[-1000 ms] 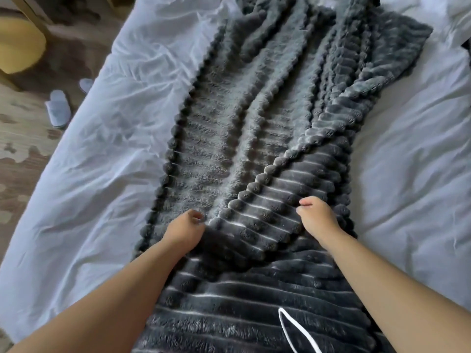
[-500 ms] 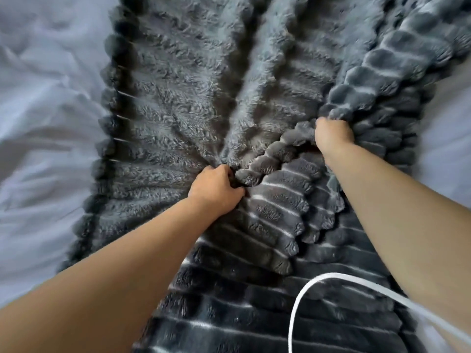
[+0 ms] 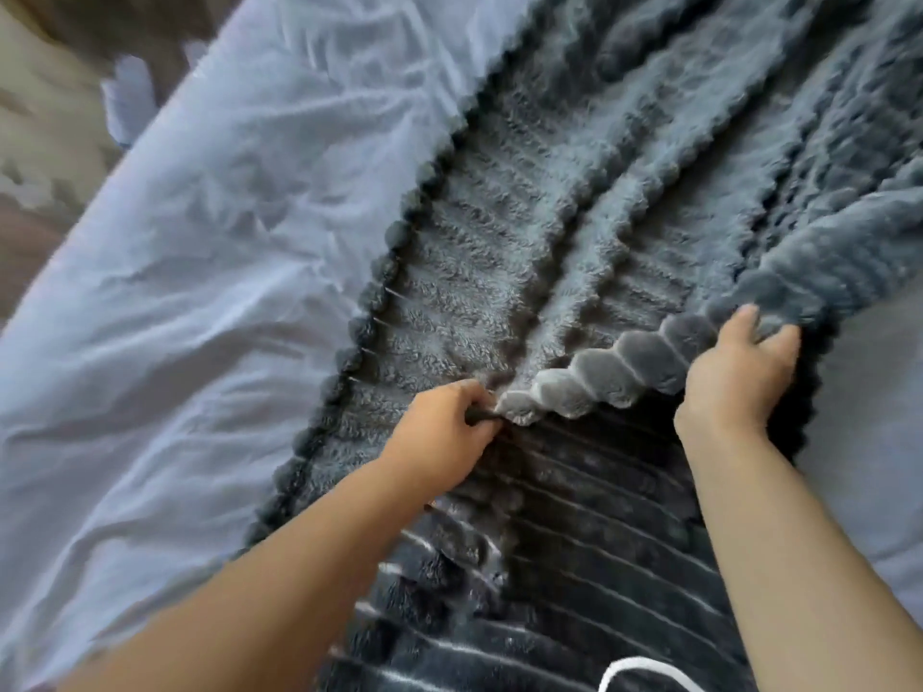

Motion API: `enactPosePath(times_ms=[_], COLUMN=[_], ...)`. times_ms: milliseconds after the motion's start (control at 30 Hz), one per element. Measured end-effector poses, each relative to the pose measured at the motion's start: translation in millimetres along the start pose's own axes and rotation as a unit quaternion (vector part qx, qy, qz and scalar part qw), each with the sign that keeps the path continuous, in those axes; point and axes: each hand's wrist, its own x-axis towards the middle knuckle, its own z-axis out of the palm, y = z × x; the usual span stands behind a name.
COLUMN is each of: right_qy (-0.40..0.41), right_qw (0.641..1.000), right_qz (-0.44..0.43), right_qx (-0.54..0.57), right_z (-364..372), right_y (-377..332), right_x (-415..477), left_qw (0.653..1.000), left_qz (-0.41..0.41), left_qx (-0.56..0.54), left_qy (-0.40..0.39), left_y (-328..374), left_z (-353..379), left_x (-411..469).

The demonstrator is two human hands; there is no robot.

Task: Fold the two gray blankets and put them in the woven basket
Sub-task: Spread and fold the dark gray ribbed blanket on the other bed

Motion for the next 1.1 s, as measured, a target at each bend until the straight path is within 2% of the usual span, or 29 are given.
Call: enactPosePath(times_ms=[100,167,200,267,300,333,367,400,467,533,567,633,667,733,800,967,1100], right_qy=[-0.085,-0.207,-0.294,-0.472,-0.526,-0.543,-0.53,-0.493,-0.354,-0.197,-0.126,-0.032,-0.017,-0.064,-0.134,-0.193,-0.205], right_qw=[0.994,0.975,0.95,0.854,0.805,0.787,0.803,0.84,0.912,0.941,0.947,0.948,0.943,0.934,0.916,0.912,0.922], right_qz=[-0.054,-0.084,-0.084,-0.061,-0.046,-0.047,-0.059,-0.074,-0.132,-0.183,-0.162,-0.013,0.078,0.232,0.307,0.308,0.306], right_qx=[0.052,-0.008,-0.061,-0.212,-0.27,-0.291,-0.266,-0.215,-0.159,-0.206,-0.246,-0.317,-0.324,-0.264,-0.223,-0.192,-0.123], right_z=[61,112,135,166,173,174,169,159,127,77,47,-11,-35,-67,-86,-104,-117], right_y=[-57,-71,-69,-52,-42,-35,-30,-25,-13,15,34,75,94,121,136,138,100], right_x=[-20,-48,-64,-89,-96,-97,-93,-85,-62,-28,-9,26,40,48,39,-3,-43], left_qw=[0.987,0.967,0.959,0.951,0.952,0.954,0.959,0.964,0.975,0.979,0.979,0.975,0.973,0.969,0.957,0.93,0.944], left_qz=[-0.049,-0.135,-0.185,-0.265,-0.277,-0.274,-0.258,-0.232,-0.167,-0.131,-0.126,-0.133,-0.137,-0.152,-0.192,-0.26,-0.256], left_qx=[-0.05,-0.054,-0.039,0.017,0.035,0.041,0.037,0.026,-0.015,-0.061,-0.08,-0.121,-0.131,-0.146,-0.17,-0.202,-0.146], left_qy=[0.145,0.208,0.211,0.156,0.126,0.113,0.115,0.126,0.143,0.142,0.138,0.132,0.131,0.131,0.135,0.165,0.147], left_y=[-18,-44,-60,-86,-96,-101,-101,-98,-86,-71,-65,-55,-51,-47,-47,-47,-17], left_z=[-40,-60,-67,-73,-73,-72,-71,-71,-73,-74,-75,-73,-71,-62,-49,-20,-12], left_x=[-15,-19,-21,-21,-21,-18,-14,-9,8,28,38,57,64,73,71,31,-17])
